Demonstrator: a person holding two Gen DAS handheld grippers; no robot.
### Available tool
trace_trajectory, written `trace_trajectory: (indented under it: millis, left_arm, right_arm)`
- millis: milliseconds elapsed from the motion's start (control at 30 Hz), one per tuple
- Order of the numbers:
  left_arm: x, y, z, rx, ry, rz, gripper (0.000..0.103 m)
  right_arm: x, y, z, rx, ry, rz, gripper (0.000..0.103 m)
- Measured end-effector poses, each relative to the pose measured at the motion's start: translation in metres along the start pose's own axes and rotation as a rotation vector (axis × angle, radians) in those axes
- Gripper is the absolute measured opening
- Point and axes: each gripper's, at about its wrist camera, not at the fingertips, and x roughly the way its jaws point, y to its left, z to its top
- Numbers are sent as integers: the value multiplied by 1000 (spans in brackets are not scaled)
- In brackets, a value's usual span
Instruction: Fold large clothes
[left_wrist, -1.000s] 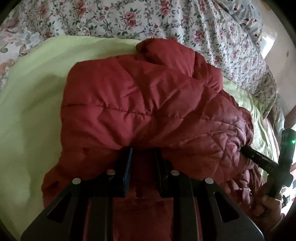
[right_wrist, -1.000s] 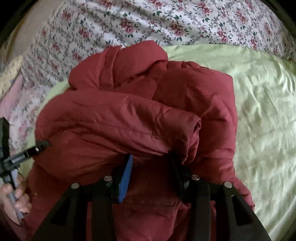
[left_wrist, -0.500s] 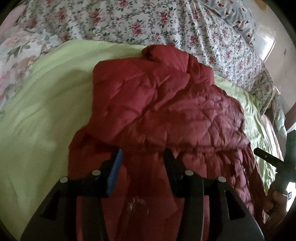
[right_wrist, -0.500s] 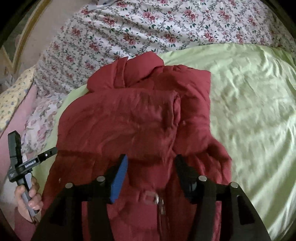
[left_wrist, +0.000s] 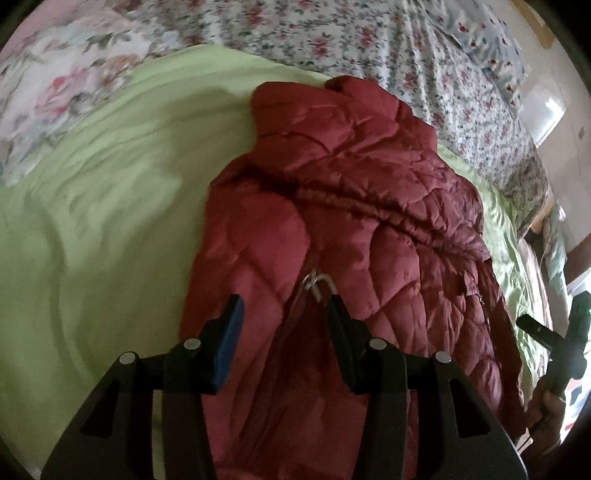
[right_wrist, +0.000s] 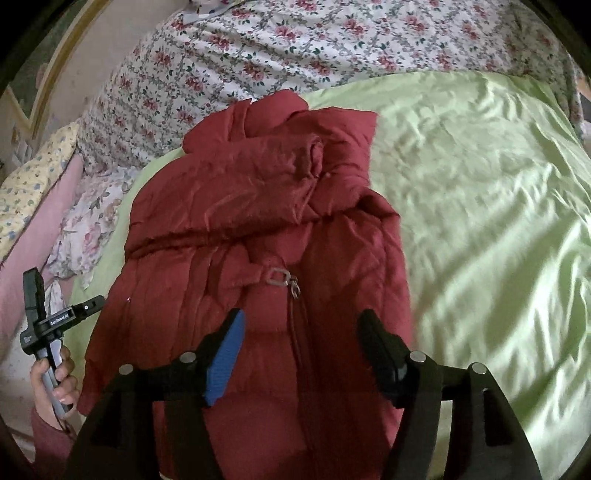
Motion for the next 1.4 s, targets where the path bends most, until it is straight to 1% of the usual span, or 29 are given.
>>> trace_trajectory:
  millis: [100, 333, 400, 433, 467, 700, 767, 800, 933, 1000, 1100, 1200, 1267, 1400]
  left_arm:
    - [-8, 11, -12, -13, 9, 10, 44]
    - [-21, 27, -36, -20, 37, 27, 44]
    - [-21, 27, -40, -20, 44, 31, 50]
    - [-22, 27, -41, -20, 44, 31, 53]
    - [-22, 27, -42, -19, 47, 31, 54]
    - [-18, 33, -57, 3, 100, 30, 54]
    - [-18, 36, -63, 5, 116, 19, 54]
    - [-19, 37, -66, 5, 126, 10, 54]
    - [-20, 40, -79, -4, 156, -31, 54]
    - [-22, 40, -84, 3, 161, -35, 54]
    - [-25, 39, -87, 7, 166, -39, 54]
    - [-25, 35, -82, 4, 170, -84, 54]
    - [-22, 29, -79, 22, 181, -76, 60]
    - [-16, 27, -87, 88, 213, -30, 60]
  right_arm:
    - [-9, -6, -12, 16, 7, -24, 70]
    - [-27, -22, -37, 43, 29, -80, 70]
    - [-28, -23, -42, 44, 40, -88, 71]
    - [-27, -24, -44, 45, 49, -86, 71]
    - [-25, -24, -47, 46, 60, -82, 71]
    - [-10, -13, -72, 31, 138, -65, 71]
    - [-9, -6, -79, 0, 156, -73, 71]
    - [-9, -4, -82, -12, 164, -71, 72]
    - [-13, 1, -91, -40, 185, -56, 72]
    - [-15, 3, -93, -53, 193, -54, 72]
    - [-18, 5, -97, -81, 208, -61, 71]
    - [-16, 7, -98, -91, 214, -77, 71]
    - [-13, 9, -98, -97, 218, -83, 73]
    - [-16, 11, -101, -111, 218, -70, 73]
